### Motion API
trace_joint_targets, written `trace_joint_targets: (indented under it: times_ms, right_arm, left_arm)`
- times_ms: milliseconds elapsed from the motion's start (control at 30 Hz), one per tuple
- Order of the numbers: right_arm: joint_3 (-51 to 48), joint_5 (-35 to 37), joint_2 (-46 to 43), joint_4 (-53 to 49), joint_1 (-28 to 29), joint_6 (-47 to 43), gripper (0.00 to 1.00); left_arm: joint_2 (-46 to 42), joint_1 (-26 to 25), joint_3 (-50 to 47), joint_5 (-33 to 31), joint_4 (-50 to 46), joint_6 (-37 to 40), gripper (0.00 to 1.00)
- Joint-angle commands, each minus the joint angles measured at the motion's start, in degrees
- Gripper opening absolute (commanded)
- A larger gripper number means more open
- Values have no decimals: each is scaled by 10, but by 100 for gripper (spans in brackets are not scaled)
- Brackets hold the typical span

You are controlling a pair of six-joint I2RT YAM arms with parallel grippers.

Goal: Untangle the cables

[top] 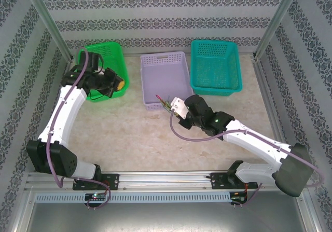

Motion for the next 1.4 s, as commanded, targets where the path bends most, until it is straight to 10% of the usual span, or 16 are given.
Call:
trace_joint_targets:
  times_ms: [0, 233, 367, 600, 867, 1100, 1367]
  right_arm:
    - [5, 45, 11, -61, 32, -35, 0]
    - [4, 48, 7, -48, 26, -30, 0]
    - [13, 74, 16, -37, 40, -54, 0]
    - [21, 96, 26, -16, 55, -71, 0]
    - [22, 98, 23, -10, 66, -67, 0]
    - [17, 98, 18, -10, 70, -61, 0]
    - [0, 91, 15, -16, 63, -55, 0]
  left_arm:
    - [-23, -6, 10, -8, -9, 10, 0]
    - [-28, -13, -18, 13, -14, 6, 3]
    - [-3, -118, -45, 24, -19, -25, 49]
    - [31, -227, -98, -7, 86, -115, 60]
    - [88, -237, -86, -5, 117, -109, 54]
    - [94, -239, -86, -8, 131, -112, 2]
    - [29, -175, -71, -64, 54, -52, 0]
